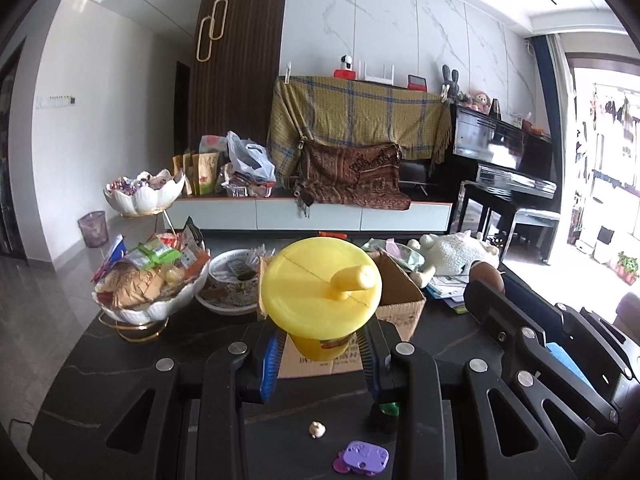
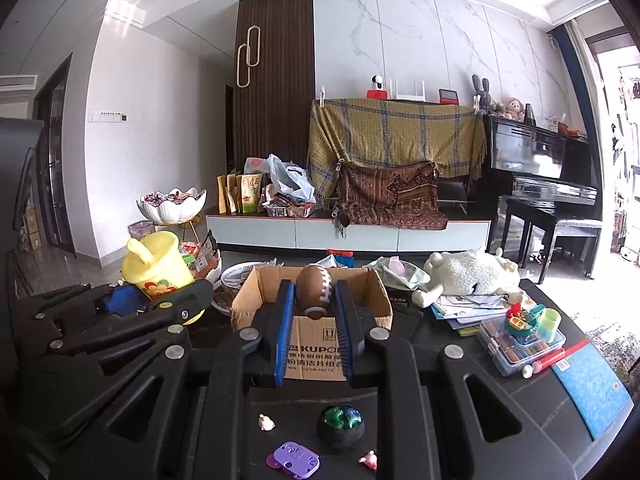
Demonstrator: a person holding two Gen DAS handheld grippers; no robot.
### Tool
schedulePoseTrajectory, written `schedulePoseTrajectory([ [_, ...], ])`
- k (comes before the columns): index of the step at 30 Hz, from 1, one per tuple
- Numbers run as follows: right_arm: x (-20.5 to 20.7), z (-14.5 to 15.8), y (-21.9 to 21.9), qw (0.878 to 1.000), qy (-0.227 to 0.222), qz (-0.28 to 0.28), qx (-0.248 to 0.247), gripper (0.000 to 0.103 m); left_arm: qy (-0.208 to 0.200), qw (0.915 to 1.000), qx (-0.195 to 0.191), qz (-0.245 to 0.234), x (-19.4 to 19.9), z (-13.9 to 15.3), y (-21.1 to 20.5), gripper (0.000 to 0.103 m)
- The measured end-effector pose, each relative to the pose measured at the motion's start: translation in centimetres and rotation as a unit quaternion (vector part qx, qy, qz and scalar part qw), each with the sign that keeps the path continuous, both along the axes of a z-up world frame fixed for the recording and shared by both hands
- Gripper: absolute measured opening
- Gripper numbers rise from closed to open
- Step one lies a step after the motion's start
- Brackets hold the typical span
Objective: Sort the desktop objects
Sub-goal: 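Lift the sippy cup and football with both grippers toward the cardboard box, then lower both held toys into the box and open both grippers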
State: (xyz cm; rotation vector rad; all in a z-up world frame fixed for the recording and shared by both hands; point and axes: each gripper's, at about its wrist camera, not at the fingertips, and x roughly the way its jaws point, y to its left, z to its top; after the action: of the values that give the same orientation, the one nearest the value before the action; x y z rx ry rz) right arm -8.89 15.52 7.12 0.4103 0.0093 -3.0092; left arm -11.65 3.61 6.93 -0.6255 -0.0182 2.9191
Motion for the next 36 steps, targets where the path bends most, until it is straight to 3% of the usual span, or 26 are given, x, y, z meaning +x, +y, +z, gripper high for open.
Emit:
schedulePoseTrajectory([
  [8, -3.0, 0.1, 0.7, 1.0, -0.014, 0.006, -0.006, 0.018, 0.01, 0.9998, -0.012, 0.01, -2.5, 0.4, 0.8, 0.03],
  [36, -15.2, -1.8, 1.5, 0.996, -0.089, 0.019, -0.008, 0.018, -0.055, 0.9984, -0.013, 0.009, -14.6, -1.6, 1.4, 0.03],
])
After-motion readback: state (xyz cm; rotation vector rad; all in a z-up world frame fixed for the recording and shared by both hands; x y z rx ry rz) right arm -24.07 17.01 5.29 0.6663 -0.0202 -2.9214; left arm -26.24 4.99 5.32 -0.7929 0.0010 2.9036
